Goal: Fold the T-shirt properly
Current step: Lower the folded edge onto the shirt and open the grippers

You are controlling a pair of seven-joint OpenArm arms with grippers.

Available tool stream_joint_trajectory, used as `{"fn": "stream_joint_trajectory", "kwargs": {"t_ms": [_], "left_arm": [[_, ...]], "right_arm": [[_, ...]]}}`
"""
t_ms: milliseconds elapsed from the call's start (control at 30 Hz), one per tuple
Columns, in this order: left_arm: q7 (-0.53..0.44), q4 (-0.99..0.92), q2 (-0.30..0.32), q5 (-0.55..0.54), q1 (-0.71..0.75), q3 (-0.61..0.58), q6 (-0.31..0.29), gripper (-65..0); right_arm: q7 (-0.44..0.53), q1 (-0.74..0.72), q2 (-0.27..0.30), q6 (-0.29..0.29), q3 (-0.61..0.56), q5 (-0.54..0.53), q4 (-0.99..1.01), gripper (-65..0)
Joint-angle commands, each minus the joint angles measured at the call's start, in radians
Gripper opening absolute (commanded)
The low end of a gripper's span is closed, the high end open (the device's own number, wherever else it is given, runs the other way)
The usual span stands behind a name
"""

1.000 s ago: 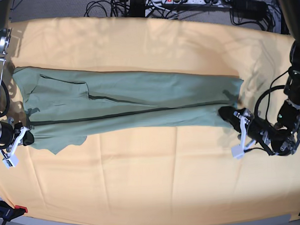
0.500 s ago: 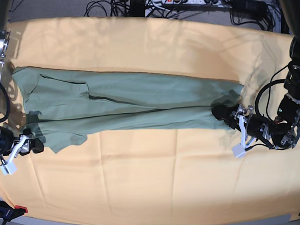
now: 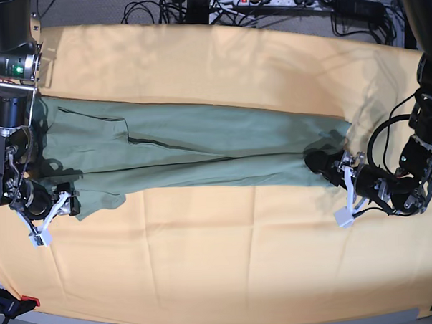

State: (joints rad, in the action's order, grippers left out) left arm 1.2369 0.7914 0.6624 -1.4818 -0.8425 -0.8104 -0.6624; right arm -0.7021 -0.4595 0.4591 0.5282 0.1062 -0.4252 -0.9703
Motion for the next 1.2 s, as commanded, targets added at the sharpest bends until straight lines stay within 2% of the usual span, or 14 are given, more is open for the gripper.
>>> {"fn": "stream_joint_trajectory", "kwargs": {"t_ms": [0, 100, 267, 367, 600, 700, 733, 800, 900, 1167], "left_arm": [[-0.007, 0.007, 0.011, -0.002, -0.031, 0.008, 0.005, -27.7], [-0.007, 0.007, 0.011, -0.002, -0.031, 0.008, 0.005, -27.7], [-0.008, 0.007, 0.011, -0.002, -0.031, 0.008, 0.005, -27.7], [-0.008, 0.007, 0.011, -0.002, -0.031, 0.008, 0.005, -27.7], [-0.008, 0.007, 0.011, -0.002, -0.031, 0.008, 0.005, -27.7], [-0.011, 0.007, 0.010, -0.002, -0.031, 0.008, 0.005, -27.7], [-0.011, 0.007, 0.011, -0.002, -0.031, 0.008, 0.005, -27.7], [-0.011, 0.007, 0.011, -0.002, -0.031, 0.008, 0.005, -27.7], [-0.011, 0.007, 0.011, -0.002, -0.031, 0.008, 0.005, -27.7], [-0.011, 0.007, 0.011, -0.002, -0.031, 0.008, 0.005, -27.7]], "right_arm": [[0.025, -0.031, 0.018, -0.017, 0.006, -0.020, -0.010, -24.1], [0.000, -0.031, 0.018, -0.030, 0.006, -0.043, 0.002, -24.1], [-0.066, -0.031, 0.018, 0.085, 0.006, -0.197, 0.052, -24.3], [-0.069, -0.031, 0.018, 0.134, 0.006, -0.234, 0.077, -24.3], [-0.053, -0.031, 0.018, 0.170, 0.006, -0.236, 0.077, -24.9], [-0.053, -0.031, 0.018, 0.170, 0.006, -0.294, 0.077, -25.6], [-0.054, -0.031, 0.018, 0.170, 0.006, -0.310, 0.077, -28.8], [-0.053, -0.032, 0.018, 0.170, 0.006, -0.309, 0.077, -40.2], [-0.055, -0.031, 0.018, 0.170, 0.006, -0.307, 0.077, -64.7], [-0.058, -0.031, 0.024, 0.170, 0.006, -0.307, 0.067, -65.0]]}}
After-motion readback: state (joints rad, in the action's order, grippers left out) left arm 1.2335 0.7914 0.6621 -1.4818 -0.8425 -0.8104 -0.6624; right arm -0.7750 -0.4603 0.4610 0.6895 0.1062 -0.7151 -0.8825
